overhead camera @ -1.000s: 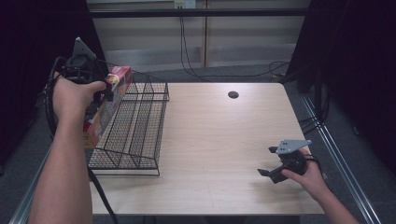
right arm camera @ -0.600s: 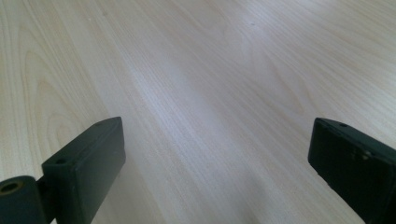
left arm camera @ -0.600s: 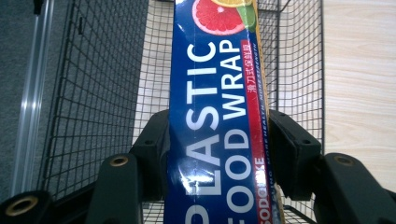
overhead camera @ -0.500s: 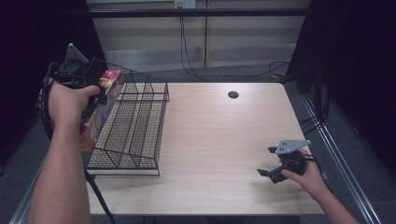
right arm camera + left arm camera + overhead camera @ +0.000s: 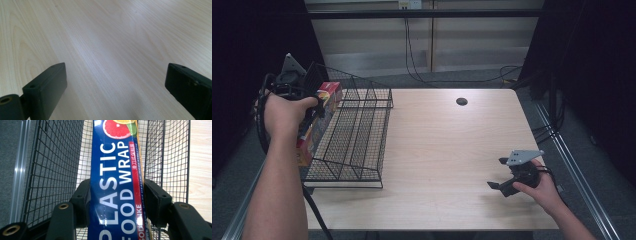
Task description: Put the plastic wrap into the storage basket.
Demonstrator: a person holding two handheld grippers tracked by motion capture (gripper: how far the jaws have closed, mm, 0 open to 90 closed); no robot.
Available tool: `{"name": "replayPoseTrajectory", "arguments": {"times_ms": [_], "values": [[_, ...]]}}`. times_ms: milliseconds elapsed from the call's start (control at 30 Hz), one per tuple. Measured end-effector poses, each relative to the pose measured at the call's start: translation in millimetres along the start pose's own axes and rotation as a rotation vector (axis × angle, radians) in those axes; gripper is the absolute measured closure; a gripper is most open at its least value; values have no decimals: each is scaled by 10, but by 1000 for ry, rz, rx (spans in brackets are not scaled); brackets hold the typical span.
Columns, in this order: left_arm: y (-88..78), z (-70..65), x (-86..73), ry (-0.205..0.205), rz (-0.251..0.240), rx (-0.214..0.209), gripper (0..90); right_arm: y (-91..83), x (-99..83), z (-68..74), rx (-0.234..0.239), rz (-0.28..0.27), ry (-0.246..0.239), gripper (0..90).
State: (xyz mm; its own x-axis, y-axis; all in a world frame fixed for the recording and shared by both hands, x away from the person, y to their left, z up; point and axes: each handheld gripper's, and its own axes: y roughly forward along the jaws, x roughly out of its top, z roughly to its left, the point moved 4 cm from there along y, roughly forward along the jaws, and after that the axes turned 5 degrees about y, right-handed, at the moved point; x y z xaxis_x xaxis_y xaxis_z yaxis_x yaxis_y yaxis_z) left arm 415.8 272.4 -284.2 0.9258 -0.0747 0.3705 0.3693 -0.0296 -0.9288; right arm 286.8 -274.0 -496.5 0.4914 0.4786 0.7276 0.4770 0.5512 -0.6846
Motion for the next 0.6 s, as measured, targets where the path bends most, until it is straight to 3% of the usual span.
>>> {"name": "replayPoseTrajectory", "arguments": {"times_ms": [267, 300, 433, 600], "values": [[76, 25, -36, -20, 14, -4, 455, 8, -4, 8, 3, 6, -1, 38], [83, 43, -39, -6, 16, 8, 454, 8, -4, 10, 1, 7, 0, 38], [112, 48, -52, -23, 21, 4, 454, 10, -4, 10, -1, 8, -2, 38], [137, 65, -56, -9, 30, 16, 452, 17, -5, 11, 0, 11, -7, 38]]}}
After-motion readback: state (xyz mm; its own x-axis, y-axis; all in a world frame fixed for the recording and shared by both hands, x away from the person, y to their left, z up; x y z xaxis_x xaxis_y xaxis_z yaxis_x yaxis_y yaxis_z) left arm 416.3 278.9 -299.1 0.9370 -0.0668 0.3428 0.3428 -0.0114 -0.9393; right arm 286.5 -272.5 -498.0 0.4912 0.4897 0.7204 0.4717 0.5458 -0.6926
